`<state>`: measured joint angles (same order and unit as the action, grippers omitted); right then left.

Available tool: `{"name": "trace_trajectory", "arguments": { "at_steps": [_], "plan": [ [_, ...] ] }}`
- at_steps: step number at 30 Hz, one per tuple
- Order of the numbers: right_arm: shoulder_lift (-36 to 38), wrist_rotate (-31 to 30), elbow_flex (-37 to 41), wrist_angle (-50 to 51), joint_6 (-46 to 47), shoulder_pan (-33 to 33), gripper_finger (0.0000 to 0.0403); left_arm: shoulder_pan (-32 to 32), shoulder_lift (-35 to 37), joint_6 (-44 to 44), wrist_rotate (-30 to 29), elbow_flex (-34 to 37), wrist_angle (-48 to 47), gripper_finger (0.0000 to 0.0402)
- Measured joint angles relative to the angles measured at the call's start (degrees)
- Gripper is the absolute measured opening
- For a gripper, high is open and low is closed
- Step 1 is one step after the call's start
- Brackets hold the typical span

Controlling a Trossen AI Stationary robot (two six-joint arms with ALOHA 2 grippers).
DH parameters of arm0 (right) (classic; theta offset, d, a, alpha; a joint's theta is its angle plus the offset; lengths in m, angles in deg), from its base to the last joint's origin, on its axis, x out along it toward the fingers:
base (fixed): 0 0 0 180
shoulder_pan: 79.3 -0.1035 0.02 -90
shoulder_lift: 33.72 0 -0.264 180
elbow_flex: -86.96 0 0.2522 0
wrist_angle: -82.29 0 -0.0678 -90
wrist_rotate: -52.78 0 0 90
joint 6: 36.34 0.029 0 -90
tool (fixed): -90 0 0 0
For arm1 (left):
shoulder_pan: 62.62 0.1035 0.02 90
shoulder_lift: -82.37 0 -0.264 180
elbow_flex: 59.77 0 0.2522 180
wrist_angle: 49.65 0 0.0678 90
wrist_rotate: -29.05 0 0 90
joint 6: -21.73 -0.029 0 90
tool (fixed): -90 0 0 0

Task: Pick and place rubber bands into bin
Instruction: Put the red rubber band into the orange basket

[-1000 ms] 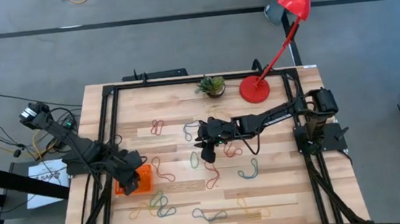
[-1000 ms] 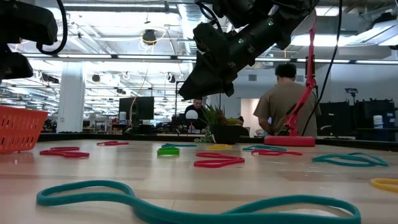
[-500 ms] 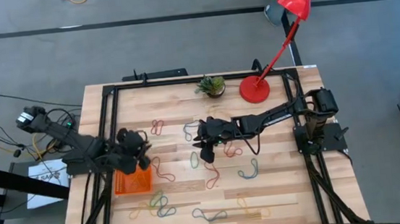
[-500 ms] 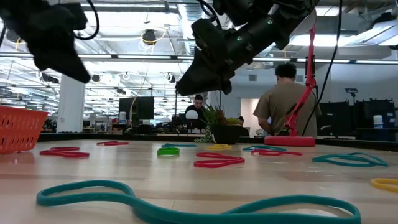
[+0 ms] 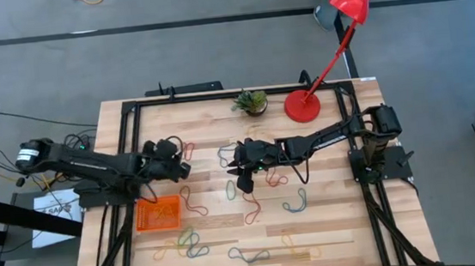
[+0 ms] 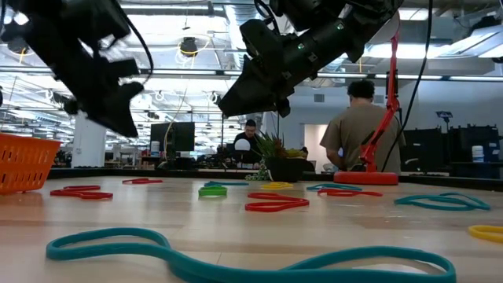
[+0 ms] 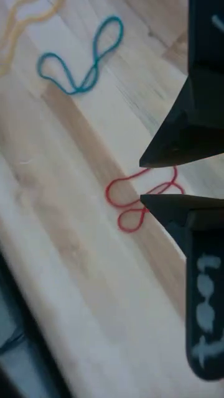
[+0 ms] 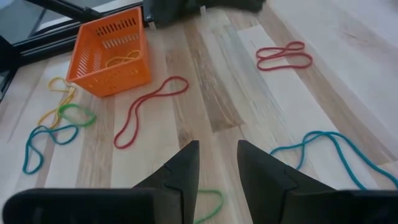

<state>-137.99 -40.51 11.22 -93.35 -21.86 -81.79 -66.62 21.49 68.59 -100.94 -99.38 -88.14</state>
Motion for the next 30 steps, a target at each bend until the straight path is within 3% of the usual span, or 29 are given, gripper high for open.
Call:
{"name": "trace_trajectory", "arguments": {
  "at_steps": [7,14,30],
  "plan": [
    [0.0,0.0,0.0,0.1,0.0,0.0,0.0102,7.6,-8.7,-1.0,4.5,0.9,10.5,0.0071],
    [0.0,0.0,0.0,0.1,0.0,0.0,0.0102,14.2,-18.1,-6.2,15.7,0.9,19.3,0.0071],
    [0.0,0.0,0.0,0.4,0.0,0.0,0.0102,17.0,-20.5,-7.5,15.8,0.8,21.1,0.0071]
  ]
}}
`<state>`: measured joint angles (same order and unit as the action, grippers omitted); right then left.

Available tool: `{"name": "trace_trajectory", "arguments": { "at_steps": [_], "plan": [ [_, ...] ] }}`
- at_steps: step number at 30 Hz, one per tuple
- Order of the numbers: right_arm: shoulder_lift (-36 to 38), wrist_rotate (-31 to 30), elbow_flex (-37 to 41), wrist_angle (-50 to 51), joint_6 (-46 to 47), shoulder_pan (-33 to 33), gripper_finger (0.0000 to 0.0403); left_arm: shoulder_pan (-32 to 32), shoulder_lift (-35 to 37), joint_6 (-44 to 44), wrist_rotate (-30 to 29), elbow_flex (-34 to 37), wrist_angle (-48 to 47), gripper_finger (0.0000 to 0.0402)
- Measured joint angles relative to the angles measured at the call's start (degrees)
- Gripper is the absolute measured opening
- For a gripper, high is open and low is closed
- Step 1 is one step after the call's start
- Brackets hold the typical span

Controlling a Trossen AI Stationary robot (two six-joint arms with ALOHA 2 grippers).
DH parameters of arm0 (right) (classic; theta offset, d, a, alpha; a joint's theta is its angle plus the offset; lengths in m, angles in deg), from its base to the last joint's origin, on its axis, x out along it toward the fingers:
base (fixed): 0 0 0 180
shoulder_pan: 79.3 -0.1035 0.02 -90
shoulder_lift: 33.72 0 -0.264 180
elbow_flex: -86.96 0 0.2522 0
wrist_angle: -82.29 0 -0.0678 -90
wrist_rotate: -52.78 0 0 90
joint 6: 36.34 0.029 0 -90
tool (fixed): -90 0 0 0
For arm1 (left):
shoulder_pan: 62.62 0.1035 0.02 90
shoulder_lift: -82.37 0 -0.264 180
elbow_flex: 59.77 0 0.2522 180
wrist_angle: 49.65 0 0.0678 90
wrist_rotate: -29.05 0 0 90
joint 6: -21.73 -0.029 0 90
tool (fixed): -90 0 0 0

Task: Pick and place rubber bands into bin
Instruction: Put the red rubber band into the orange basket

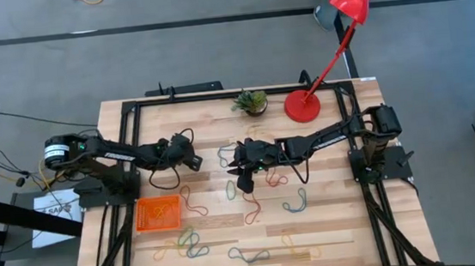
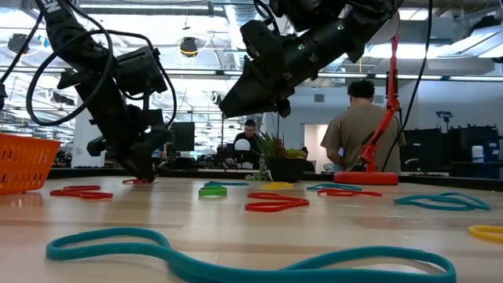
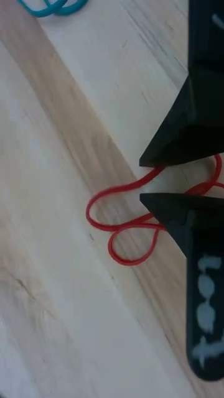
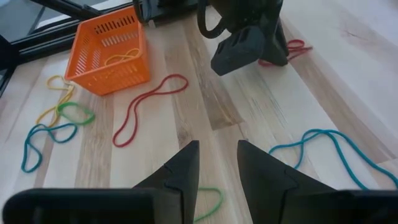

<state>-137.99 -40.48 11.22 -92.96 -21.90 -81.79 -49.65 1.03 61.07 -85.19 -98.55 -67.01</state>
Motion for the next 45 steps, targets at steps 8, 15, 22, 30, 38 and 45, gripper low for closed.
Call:
{"name": "trace_trajectory", "arguments": {
  "at_steps": [8,15,22,30,38,45],
  "plan": [
    [0.0,0.0,0.0,0.0,0.0,0.0,0.0102,0.0,-0.1,-1.4,5.2,0.1,4.5,0.0071],
    [0.0,0.0,0.0,0.0,0.0,0.0,0.0102,-0.1,-0.1,-1.4,4.8,0.1,4.3,0.0071],
    [0.0,0.0,0.0,0.0,0.0,0.0,0.0102,-0.1,-1.2,-1.6,3.8,0.0,4.2,0.0071],
    [0.0,0.0,0.0,0.0,0.0,0.0,0.0102,-0.6,-2.1,-4.4,2.3,-0.1,4.7,0.0043],
    [0.0,0.0,0.0,0.0,0.0,0.0,0.0102,-0.8,-1.7,-9.1,4.2,-0.9,3.8,0.0001],
    [0.0,0.0,0.0,0.0,0.0,0.0,0.0102,-3.5,7.8,-14.5,14.5,-7.5,-9.9,0.0]
  ]
}}
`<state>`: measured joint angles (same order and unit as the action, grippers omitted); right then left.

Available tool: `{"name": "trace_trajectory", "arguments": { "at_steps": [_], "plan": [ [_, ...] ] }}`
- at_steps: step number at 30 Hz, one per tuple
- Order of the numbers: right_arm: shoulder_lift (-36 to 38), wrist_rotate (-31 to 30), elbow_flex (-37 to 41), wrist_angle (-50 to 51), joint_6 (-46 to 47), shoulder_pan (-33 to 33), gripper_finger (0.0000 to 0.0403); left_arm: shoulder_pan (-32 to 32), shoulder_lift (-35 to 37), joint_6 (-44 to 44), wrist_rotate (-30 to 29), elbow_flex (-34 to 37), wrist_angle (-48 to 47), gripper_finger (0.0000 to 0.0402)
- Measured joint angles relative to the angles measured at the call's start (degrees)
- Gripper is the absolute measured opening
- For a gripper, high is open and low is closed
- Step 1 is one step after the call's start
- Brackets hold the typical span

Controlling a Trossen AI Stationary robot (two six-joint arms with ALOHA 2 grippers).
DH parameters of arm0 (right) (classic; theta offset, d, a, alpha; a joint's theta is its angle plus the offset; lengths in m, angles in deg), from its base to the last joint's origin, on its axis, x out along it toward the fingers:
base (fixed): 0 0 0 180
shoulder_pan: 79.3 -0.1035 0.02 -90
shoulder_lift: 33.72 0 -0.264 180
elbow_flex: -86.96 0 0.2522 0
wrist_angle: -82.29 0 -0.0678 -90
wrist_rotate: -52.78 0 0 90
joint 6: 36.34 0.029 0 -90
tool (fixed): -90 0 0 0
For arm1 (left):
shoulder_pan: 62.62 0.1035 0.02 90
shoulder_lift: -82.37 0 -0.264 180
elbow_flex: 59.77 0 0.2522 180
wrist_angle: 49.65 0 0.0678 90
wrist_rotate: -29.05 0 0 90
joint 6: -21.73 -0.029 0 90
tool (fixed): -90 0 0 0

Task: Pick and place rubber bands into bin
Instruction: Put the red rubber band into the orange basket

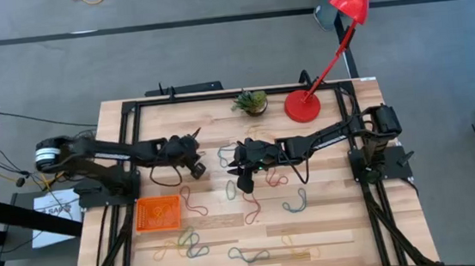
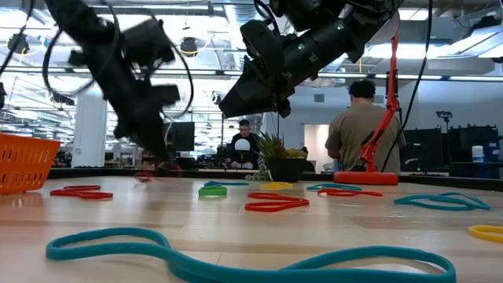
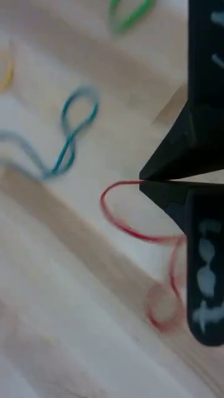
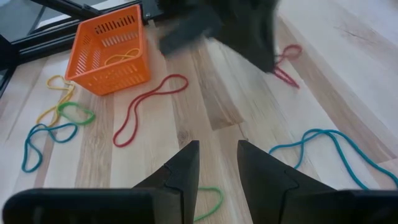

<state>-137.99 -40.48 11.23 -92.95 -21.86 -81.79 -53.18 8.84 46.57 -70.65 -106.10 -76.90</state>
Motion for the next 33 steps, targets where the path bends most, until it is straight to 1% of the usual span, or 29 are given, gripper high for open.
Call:
{"name": "trace_trajectory", "arguments": {
  "at_steps": [3,5,8,10,12,16,19,22,26,28,33],
  "plan": [
    [0.0,0.0,0.0,0.0,0.0,0.0,0.0102,-3.1,7.1,-0.3,0.7,-5.0,-13.0,0.0],
    [0.0,0.0,0.0,0.0,0.0,0.0,0.0102,-5.7,11.9,0.4,0.7,-8.6,-23.4,0.0],
    [0.0,0.0,0.0,0.0,0.0,0.0,0.0102,-11.2,18.3,5.2,1.8,-13.6,-36.0,0.0],
    [0.0,0.0,0.0,0.0,0.0,0.0,0.0102,-15.3,22.2,9.4,4.2,-15.7,-41.6,0.0],
    [0.0,0.0,0.0,0.0,0.0,0.0,0.0102,-20.1,25.6,13.5,6.6,-16.2,-44.7,0.0],
    [0.0,0.0,0.0,0.0,0.0,0.0,0.0102,-30.0,31.0,21.8,10.0,-14.6,-48.1,0.0],
    [0.0,0.0,0.0,0.0,0.0,0.0,0.0102,-36.6,32.4,26.8,8.7,-11.9,-48.8,0.0],
    [0.0,0.0,0.0,0.0,0.0,0.0,0.0102,-41.3,32.0,30.3,7.8,-8.2,-48.7,0.0],
    [0.0,0.0,0.0,0.0,0.0,0.0,0.0102,-44.0,30.2,36.2,5.0,-3.2,-48.2,0.0],
    [0.0,0.0,0.0,0.0,0.0,0.0,0.0102,-44.2,29.2,38.2,4.5,-1.2,-45.8,0.0],
    [0.0,0.0,0.0,-0.1,0.0,0.0,0.0102,-44.2,26.3,36.3,4.5,0.1,-38.9,0.0005]
  ]
}}
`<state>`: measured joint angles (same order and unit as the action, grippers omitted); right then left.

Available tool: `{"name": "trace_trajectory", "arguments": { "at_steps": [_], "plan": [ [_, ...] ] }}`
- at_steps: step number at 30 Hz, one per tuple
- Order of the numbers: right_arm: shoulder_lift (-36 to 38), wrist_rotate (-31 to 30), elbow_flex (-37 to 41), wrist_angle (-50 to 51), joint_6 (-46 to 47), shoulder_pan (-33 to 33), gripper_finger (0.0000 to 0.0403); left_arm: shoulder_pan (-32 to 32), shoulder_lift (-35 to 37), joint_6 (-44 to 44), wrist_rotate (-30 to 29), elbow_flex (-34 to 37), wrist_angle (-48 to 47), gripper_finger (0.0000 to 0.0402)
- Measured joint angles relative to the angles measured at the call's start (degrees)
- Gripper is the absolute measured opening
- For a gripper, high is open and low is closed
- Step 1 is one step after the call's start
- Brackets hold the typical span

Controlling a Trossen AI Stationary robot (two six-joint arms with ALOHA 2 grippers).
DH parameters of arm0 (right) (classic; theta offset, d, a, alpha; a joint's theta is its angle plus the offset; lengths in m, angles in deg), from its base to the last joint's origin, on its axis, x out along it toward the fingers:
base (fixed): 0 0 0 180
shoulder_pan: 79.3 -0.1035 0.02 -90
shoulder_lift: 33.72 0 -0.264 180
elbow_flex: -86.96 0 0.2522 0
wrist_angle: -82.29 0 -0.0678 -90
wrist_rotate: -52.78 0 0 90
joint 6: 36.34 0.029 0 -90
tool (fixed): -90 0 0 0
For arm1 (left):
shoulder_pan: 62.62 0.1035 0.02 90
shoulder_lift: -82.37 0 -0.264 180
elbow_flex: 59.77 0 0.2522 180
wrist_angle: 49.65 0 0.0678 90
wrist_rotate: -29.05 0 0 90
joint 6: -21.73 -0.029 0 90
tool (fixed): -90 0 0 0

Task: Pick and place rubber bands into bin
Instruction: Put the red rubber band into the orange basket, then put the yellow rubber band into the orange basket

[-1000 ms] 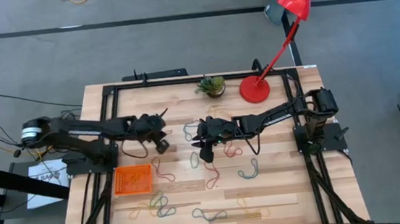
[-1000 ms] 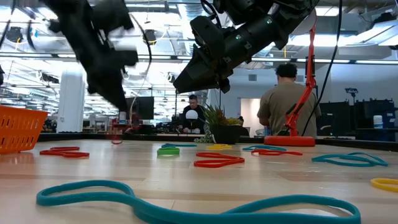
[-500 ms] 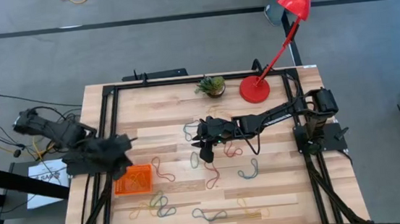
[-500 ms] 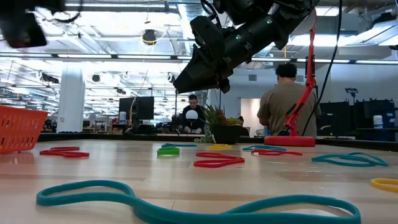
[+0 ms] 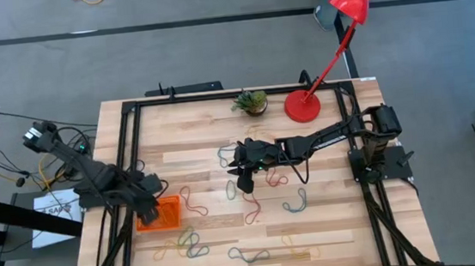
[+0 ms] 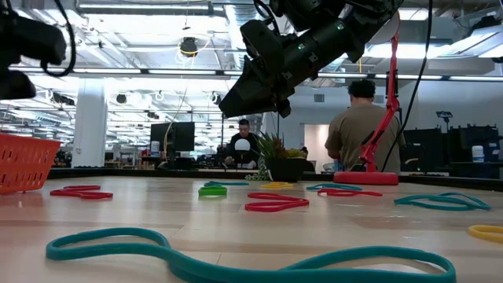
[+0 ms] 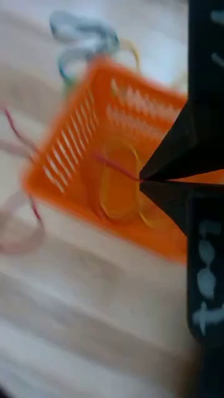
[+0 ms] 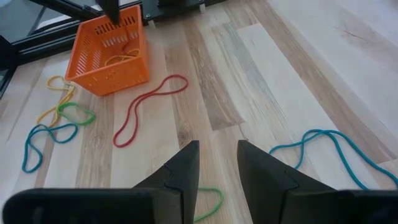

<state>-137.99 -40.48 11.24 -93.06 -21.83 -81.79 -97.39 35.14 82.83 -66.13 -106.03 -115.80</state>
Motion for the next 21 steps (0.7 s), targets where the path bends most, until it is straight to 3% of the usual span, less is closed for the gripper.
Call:
{"name": "trace_trajectory", "arguments": {
  "at_steps": [5,15,21],
  "plan": [
    [0.0,0.0,0.0,0.1,0.0,0.0,0.0102,0.0,-2.0,-2.6,0.0,0.0,5.0,0.0031],
    [0.0,-0.1,0.0,0.5,0.0,0.2,0.0102,0.0,-3.4,-3.1,-0.4,0.0,5.9,0.007],
    [0.0,-4.1,0.0,2.8,0.0,1.3,0.0102,0.0,-3.4,-5.6,-5.8,0.0,11.5,0.0071]
  ]
}}
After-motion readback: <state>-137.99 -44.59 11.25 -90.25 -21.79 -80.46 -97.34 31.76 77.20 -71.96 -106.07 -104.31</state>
